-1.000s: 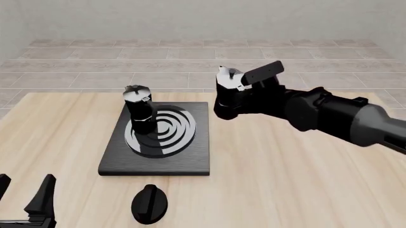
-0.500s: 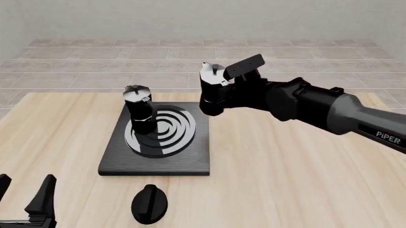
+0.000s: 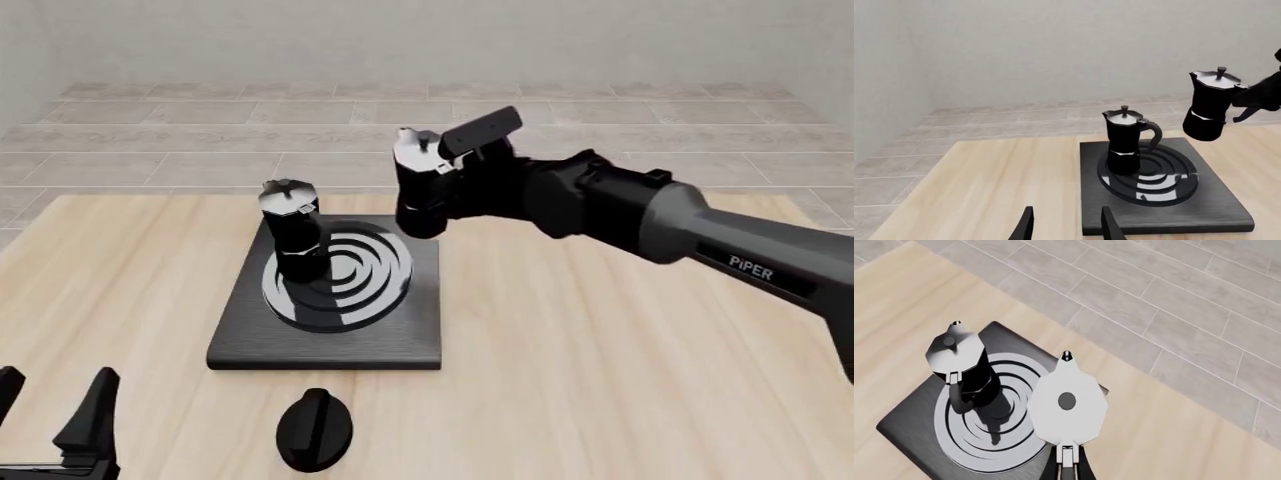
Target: Put both moka pots on the stove.
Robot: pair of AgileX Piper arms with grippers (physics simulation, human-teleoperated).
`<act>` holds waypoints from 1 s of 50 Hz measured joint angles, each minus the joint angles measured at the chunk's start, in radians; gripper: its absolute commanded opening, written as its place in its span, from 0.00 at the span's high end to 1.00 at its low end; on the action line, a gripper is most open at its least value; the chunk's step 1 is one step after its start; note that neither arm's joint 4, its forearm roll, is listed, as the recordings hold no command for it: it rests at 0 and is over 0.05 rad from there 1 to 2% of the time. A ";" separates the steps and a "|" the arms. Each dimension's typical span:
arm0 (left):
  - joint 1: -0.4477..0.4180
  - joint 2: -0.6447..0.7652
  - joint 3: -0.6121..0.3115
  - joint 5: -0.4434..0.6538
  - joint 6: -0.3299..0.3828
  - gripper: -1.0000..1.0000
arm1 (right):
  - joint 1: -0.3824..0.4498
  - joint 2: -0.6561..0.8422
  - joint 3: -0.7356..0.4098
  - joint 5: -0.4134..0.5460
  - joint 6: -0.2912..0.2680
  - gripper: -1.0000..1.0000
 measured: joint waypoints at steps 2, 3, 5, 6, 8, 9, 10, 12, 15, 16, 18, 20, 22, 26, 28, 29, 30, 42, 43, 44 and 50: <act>0.000 0.000 0.000 0.000 0.000 0.00 | 0.004 0.006 -0.009 0.003 0.001 1.00; 0.000 0.000 0.000 0.000 0.000 0.00 | 0.005 0.009 -0.013 0.004 0.001 1.00; 0.000 0.000 0.000 0.000 0.001 0.00 | 0.009 0.015 -0.021 0.007 0.003 1.00; 0.000 0.000 0.000 0.000 0.001 0.00 | 0.010 0.018 -0.025 0.008 0.003 1.00; 0.000 0.000 0.000 0.000 0.001 0.00 | 0.014 0.023 -0.031 0.010 0.004 1.00; 0.000 0.000 0.000 0.000 0.001 0.00 | 0.016 0.025 -0.034 0.010 0.005 1.00; 0.000 0.000 0.000 0.000 0.001 0.00 | 0.018 0.027 -0.037 0.011 0.005 1.00; 0.000 0.000 0.000 0.000 0.001 0.00 | 0.021 0.031 -0.042 0.012 0.007 1.00; -0.001 0.000 0.000 0.000 0.001 0.00 | 0.025 0.037 -0.048 0.013 0.008 1.00; -0.001 0.000 0.000 0.000 0.001 0.00 | 0.027 0.038 -0.050 0.013 0.008 1.00; -0.001 0.000 -0.001 0.001 0.001 0.00 | 0.030 0.041 -0.053 0.014 0.009 1.00; -0.001 0.000 -0.001 0.001 0.001 0.00 | 0.033 0.044 -0.056 0.015 0.011 1.00; -0.001 0.000 -0.001 0.001 0.001 0.00 | 0.036 0.047 -0.059 0.015 0.012 1.00; -0.001 0.000 -0.001 0.001 0.001 0.00 | 0.041 0.055 -0.065 0.015 0.014 1.00; -0.001 0.000 -0.002 0.001 0.002 0.00 | 0.043 0.059 -0.068 0.015 0.016 1.00; -0.001 0.000 -0.002 0.002 0.002 0.00 | 0.044 0.061 -0.070 0.016 0.016 1.00; -0.001 0.000 -0.002 0.002 0.002 0.00 | 0.044 0.063 -0.072 0.016 0.017 1.00; -0.001 0.000 -0.003 0.002 0.002 0.00 | 0.053 0.092 -0.107 0.023 0.028 1.00; -0.001 0.000 -0.003 0.002 0.002 0.00 | 0.054 0.095 -0.110 0.023 0.029 1.00; -0.001 0.000 -0.003 0.002 0.001 0.00 | 0.054 0.097 -0.112 0.023 0.030 1.00; -0.001 0.001 -0.003 0.003 0.001 0.00 | 0.057 0.111 -0.123 0.022 0.035 1.00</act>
